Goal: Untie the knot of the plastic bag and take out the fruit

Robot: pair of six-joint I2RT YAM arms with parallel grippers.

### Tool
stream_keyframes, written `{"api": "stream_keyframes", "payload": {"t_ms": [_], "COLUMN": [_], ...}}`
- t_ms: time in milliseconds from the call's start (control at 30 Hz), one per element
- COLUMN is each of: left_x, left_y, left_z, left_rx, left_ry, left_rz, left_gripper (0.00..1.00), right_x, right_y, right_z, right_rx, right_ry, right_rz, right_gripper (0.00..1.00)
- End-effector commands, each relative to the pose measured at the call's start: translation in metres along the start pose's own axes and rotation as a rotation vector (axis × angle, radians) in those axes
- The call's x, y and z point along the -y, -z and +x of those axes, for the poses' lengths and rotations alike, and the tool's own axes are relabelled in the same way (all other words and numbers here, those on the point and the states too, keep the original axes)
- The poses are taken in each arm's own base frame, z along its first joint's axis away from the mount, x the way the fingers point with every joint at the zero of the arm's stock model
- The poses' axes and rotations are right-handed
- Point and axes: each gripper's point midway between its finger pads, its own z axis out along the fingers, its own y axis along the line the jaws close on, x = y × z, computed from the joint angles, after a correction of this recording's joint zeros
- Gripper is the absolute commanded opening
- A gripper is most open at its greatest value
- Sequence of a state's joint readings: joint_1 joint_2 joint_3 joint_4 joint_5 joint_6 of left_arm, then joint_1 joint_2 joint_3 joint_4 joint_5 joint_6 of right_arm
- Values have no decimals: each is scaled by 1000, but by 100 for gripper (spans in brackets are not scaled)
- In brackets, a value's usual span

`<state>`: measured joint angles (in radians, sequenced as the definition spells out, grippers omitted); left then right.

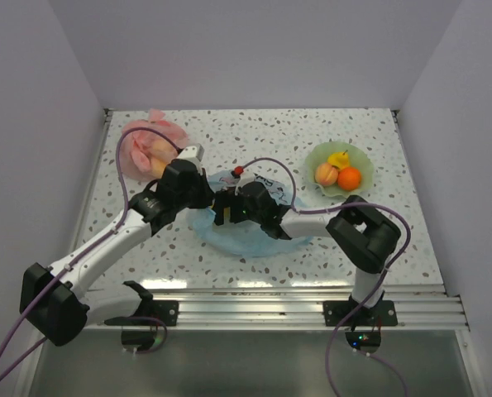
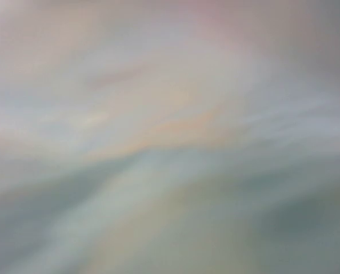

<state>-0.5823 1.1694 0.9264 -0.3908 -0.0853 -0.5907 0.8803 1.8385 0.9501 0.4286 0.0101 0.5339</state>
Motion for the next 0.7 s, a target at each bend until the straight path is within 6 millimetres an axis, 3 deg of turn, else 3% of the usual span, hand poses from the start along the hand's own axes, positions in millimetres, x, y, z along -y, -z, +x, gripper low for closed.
{"api": "stream_keyframes", "payload": {"t_ms": [0, 300, 467, 567, 667], "left_x": [16, 22, 21, 19, 13], "left_y": [6, 2, 0, -1, -1], "left_z": [-11, 0, 7, 11, 13], "left_rx": [12, -18, -28, -35, -32], "left_ry": [22, 46, 45, 44, 39], "left_rz": [57, 94, 93, 89, 65], "left_gripper": [0, 0, 0, 0, 0], "right_x": [-19, -7, -11, -10, -10], "right_y": [-9, -31, -44, -49, -46], "right_z": [-35, -28, -29, -27, -25], "right_rx": [132, 151, 142, 136, 128], "right_ry": [-157, -279, -286, -286, -273], "right_rz": [-47, 10, -2, 0, -8], "right_gripper": [99, 99, 98, 86, 64]}}
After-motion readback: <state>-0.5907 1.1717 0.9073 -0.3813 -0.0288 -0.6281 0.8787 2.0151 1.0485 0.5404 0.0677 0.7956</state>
